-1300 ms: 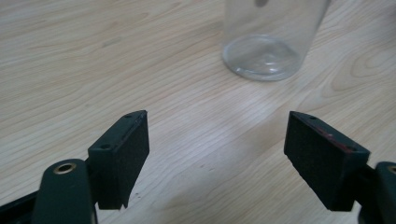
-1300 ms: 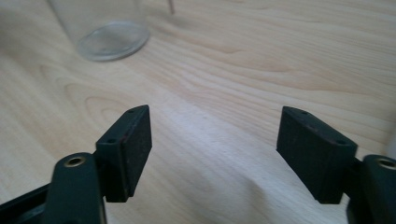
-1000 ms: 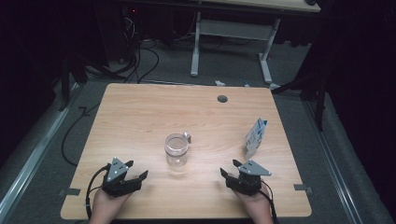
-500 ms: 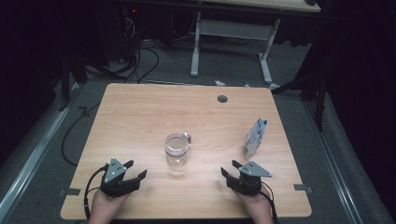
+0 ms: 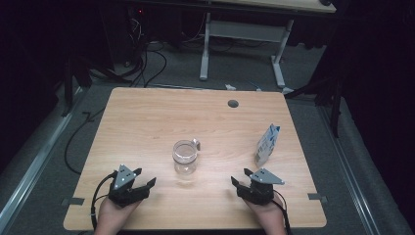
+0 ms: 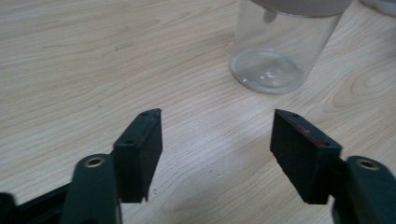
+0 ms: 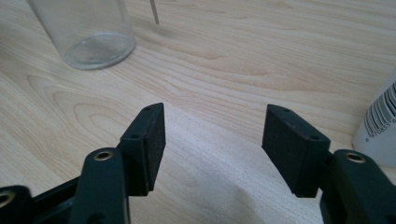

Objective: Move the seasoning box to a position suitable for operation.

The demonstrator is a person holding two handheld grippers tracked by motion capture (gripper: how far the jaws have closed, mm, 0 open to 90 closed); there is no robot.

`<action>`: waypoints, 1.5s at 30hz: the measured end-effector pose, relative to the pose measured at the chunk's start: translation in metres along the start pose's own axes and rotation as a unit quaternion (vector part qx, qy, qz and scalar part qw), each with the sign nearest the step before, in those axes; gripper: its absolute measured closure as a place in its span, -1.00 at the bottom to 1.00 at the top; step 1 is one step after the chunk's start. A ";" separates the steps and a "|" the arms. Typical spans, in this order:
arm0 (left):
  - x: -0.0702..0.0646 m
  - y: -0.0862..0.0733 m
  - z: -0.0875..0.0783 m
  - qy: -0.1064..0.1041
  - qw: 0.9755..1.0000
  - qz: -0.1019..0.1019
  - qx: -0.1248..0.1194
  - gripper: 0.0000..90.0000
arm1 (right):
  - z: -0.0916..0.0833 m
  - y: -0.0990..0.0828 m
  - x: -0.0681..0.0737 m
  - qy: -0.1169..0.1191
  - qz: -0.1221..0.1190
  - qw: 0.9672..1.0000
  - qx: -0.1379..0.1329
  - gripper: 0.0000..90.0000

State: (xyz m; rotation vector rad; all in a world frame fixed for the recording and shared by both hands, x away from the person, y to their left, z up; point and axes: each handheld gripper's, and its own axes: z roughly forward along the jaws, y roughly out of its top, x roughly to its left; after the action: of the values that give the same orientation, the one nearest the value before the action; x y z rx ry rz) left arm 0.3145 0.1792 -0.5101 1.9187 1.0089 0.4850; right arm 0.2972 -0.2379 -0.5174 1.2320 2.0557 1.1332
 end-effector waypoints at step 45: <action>-0.008 0.075 0.074 0.023 0.999 0.010 -0.033 1.00 | 0.002 -0.002 -0.005 0.037 0.015 0.999 0.004 -0.02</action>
State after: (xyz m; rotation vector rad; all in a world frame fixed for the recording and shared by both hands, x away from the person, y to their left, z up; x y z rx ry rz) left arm 0.3936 0.1132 -0.4850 1.8686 0.9922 0.5691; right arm 0.2997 -0.2417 -0.5207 1.2459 2.1041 1.2010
